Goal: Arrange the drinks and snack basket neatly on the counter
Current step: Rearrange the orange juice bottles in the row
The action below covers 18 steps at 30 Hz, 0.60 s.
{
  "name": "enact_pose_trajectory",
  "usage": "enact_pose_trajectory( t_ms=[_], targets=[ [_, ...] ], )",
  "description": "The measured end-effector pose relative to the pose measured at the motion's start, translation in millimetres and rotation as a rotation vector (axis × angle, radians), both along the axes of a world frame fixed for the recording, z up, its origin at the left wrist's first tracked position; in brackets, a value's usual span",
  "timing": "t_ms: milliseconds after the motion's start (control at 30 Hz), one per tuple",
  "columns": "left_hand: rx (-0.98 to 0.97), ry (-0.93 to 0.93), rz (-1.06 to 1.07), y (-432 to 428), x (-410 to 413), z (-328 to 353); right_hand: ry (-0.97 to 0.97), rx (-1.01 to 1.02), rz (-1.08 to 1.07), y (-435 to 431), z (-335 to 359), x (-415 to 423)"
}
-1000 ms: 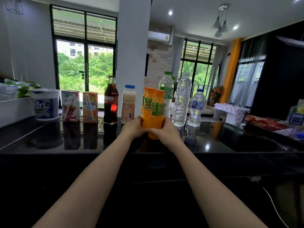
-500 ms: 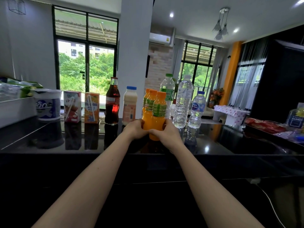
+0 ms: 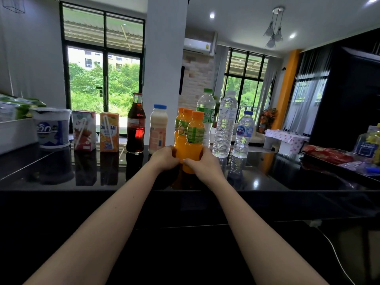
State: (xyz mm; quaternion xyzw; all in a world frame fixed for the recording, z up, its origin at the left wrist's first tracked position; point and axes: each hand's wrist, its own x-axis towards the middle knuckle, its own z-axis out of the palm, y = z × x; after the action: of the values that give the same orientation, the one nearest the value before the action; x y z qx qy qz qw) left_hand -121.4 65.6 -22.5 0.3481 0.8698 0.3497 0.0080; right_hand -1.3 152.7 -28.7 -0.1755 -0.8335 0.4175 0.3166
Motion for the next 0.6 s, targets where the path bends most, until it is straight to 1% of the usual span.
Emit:
enact_pose_trajectory(
  t_ms=[100,167,233,300,433,600],
  targets=[
    [0.184,-0.103,0.042,0.0,-2.8,0.0,-0.042,0.044,-0.011,1.1,-2.8,-2.8],
    [0.295,-0.134,0.082,2.9,-5.9,1.1,-0.059,0.054,0.002,1.9,-2.0,-4.0],
    [0.350,-0.147,0.098,8.6,-5.4,4.0,-0.052,0.039,0.016,2.1,-0.9,-4.2],
    [0.343,-0.119,0.085,16.9,-3.9,6.9,-0.047,0.043,0.018,1.7,-0.5,-5.9],
    [0.254,-0.038,0.093,28.7,-7.9,8.1,-0.050,0.038,0.013,1.7,-1.4,-8.0],
    [0.203,-0.046,0.142,34.6,-27.5,2.5,-0.055,0.047,0.000,3.3,-2.4,-9.8]
  ],
)
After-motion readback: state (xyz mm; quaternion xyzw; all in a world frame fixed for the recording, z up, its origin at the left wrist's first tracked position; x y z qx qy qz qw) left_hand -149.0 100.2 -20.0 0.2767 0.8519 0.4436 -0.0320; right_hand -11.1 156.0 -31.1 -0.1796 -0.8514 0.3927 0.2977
